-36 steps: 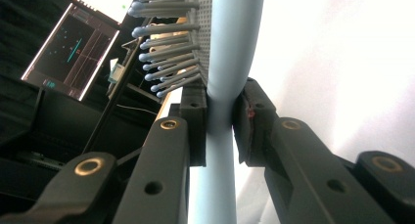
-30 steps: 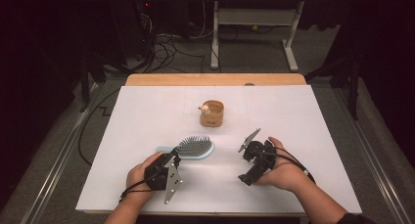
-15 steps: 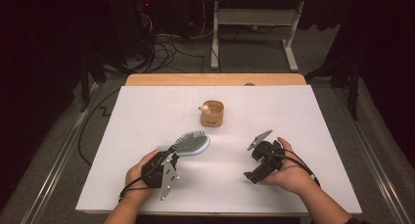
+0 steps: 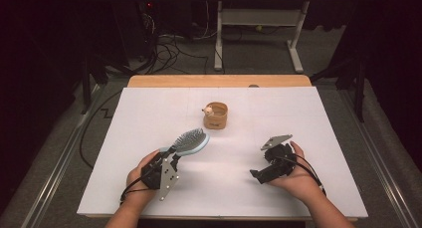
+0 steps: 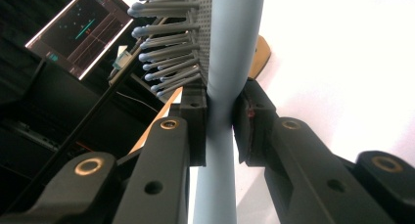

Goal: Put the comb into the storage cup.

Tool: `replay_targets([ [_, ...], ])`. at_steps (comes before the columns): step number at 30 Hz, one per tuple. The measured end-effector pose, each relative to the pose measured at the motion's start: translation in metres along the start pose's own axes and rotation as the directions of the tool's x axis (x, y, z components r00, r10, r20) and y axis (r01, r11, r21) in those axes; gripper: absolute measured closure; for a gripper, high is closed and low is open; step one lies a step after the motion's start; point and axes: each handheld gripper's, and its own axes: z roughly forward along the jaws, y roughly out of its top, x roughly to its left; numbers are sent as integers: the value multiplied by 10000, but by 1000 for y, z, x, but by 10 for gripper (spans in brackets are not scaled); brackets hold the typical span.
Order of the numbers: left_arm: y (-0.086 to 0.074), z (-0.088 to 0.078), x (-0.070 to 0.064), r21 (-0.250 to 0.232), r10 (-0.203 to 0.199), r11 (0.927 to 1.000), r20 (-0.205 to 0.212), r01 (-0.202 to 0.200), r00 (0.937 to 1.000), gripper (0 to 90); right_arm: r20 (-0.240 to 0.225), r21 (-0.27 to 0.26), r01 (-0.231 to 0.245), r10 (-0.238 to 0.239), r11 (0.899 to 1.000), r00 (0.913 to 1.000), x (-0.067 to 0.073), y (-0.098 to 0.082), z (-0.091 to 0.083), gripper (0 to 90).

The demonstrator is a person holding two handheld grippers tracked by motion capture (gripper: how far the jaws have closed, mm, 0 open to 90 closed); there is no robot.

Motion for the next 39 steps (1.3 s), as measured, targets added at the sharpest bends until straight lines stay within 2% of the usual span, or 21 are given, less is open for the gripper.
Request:
replay_targets([
  [5,-1,-1,5,-67,-548,9985,42,549,9985,768,11,-529,-370,371,9979,9993,-1,-7,1,2],
  [8,-3,-1,9,-83,-1033,9946,34,1034,9946,768,56,-922,-459,466,9947,9989,-1,-10,1,2],
  [15,-8,-2,18,-69,-1945,9809,36,1946,9809,768,145,-1774,-713,751,9816,9971,-3,-17,-1,2],
  [18,-11,-2,21,-116,-2400,9707,119,2402,9707,768,33,-2146,-939,969,9722,9953,-3,-19,-1,2],
  [22,-15,-3,27,-146,-3145,9490,223,3149,9490,768,18,-2560,-1087,1129,9605,9936,-3,-23,-1,2],
  [23,-17,-3,29,-194,-3402,9400,250,3407,9400,768,17,-2655,-1119,1165,9576,9932,-3,-24,-1,3],
  [24,-18,-4,31,-201,-3510,9360,267,3515,9360,768,33,-2729,-1158,1212,9551,9926,-3,-26,-1,3],
  [26,-21,-5,34,-284,-3889,9205,297,3897,9208,768,34,-2874,-1187,1249,9504,9922,-2,-27,0,3],
  [32,-27,-7,42,-400,-4692,8811,507,4712,8817,768,-92,-3187,-1392,1438,9376,9896,0,-33,3,2],
  [38,-31,-6,45,-441,-5186,8513,799,5228,8513,769,-256,-3413,-1495,1498,9280,9884,1,-38,4,2],
  [39,-31,-6,45,-456,-5230,8484,814,5274,8484,768,-267,-3514,-1505,1508,9240,9882,2,-38,4,2],
])
